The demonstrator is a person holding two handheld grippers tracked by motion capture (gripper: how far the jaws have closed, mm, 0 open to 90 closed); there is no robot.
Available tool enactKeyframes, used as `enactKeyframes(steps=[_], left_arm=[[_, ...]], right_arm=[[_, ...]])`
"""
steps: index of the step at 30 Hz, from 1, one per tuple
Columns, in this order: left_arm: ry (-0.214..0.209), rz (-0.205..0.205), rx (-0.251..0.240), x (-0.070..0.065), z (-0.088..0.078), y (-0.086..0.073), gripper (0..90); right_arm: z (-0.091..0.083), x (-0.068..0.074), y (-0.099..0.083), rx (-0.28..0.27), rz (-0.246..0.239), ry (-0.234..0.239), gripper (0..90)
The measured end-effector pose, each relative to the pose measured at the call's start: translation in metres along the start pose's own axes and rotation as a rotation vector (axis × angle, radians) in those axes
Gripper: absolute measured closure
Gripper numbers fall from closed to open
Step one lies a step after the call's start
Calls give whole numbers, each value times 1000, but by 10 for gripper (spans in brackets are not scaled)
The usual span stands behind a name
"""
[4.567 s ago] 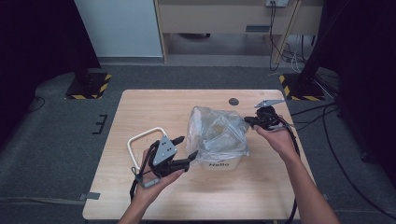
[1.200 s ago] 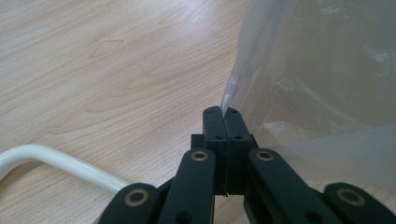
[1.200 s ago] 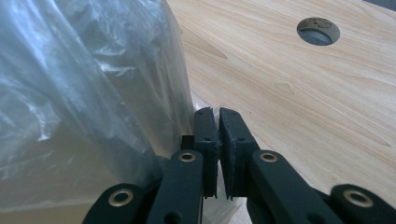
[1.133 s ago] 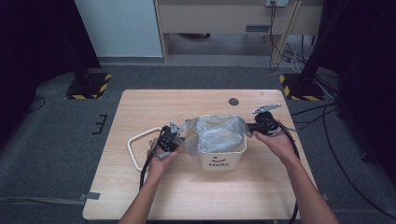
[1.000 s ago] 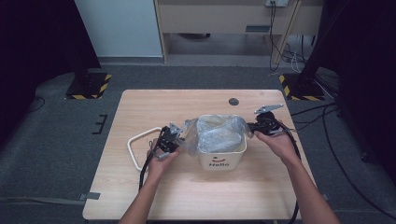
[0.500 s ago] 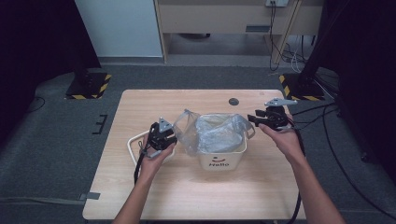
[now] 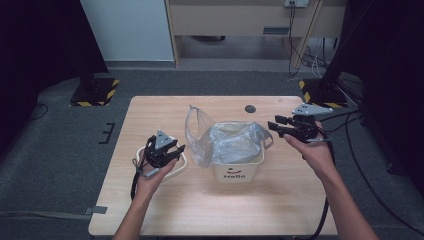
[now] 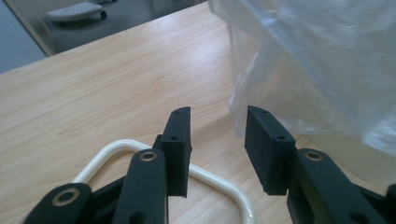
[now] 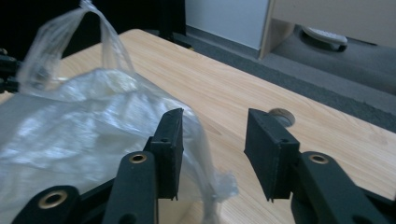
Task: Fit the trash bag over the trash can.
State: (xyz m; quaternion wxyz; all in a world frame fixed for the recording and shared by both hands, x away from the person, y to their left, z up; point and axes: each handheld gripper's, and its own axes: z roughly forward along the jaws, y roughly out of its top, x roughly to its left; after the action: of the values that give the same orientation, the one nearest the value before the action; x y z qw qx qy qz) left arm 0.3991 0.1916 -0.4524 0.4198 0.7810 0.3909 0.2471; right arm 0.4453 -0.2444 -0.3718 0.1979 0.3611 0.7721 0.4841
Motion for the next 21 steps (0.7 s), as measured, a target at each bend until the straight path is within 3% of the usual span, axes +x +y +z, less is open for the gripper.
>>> enactKeyframes(steps=[9,16,18,21], left_arm=[[-69,26,-77,-21,-19,4,464],[-108,41,-85,-31,-21,4,400],[-91,69,-86,-36,-21,4,373],[-103,77,-100,-40,-20,4,354]], right_arm=[[5,10,14,9,-7,62,381],[14,16,17,28,-12,114,362],[16,18,17,36,-19,130,357],[20,18,17,40,-14,165,351]])
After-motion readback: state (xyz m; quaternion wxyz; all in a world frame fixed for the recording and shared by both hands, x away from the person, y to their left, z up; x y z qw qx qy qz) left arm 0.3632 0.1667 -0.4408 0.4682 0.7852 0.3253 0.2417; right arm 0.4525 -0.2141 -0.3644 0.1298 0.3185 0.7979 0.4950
